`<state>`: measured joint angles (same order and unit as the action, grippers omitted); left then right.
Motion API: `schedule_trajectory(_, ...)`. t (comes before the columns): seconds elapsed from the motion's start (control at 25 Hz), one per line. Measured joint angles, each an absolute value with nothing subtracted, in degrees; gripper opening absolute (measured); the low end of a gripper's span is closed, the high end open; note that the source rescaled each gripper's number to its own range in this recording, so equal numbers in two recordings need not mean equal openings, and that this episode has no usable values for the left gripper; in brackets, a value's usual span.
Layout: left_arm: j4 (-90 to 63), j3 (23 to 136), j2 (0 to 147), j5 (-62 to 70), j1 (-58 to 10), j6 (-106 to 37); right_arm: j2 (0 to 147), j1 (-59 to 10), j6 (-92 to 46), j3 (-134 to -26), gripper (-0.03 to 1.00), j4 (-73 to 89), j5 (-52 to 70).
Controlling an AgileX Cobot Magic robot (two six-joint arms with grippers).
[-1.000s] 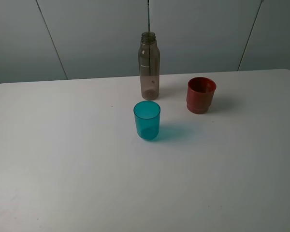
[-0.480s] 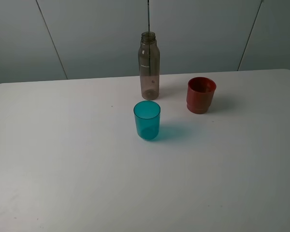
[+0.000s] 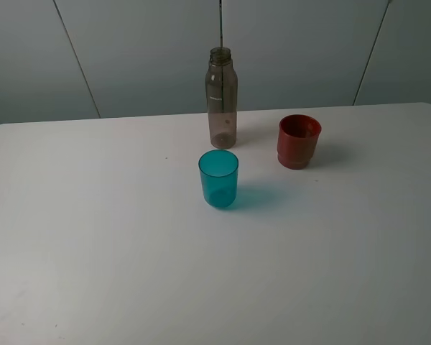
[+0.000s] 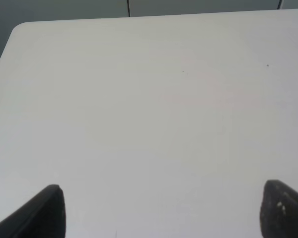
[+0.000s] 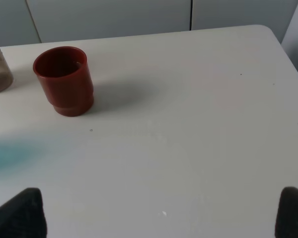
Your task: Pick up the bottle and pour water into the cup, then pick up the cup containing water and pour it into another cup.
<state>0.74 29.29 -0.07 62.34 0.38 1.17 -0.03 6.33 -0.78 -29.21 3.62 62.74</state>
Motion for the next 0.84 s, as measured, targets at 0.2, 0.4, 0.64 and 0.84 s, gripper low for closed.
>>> schedule_trajectory(0.2, 0.74, 29.29, -0.07, 62.34, 0.38, 1.17, -0.03, 6.33, -0.88, -29.21, 0.99, 3.62, 62.74)
schedule_trajectory(0.4, 0.74, 29.29, -0.07, 62.34, 0.38, 1.17, -0.03, 6.18, -0.88, -29.21, 0.99, 3.73, 62.74)
schedule_trajectory(0.64, 0.74, 29.29, -0.07, 62.34, 0.38, 1.17, -0.03, 0.66, -0.88, -29.21, 0.99, 3.82, 62.74)
schedule_trajectory(0.84, 0.74, 29.29, -0.07, 62.34, 0.38, 1.17, -0.03, -0.51, -0.88, -29.21, 0.99, 3.82, 62.74)
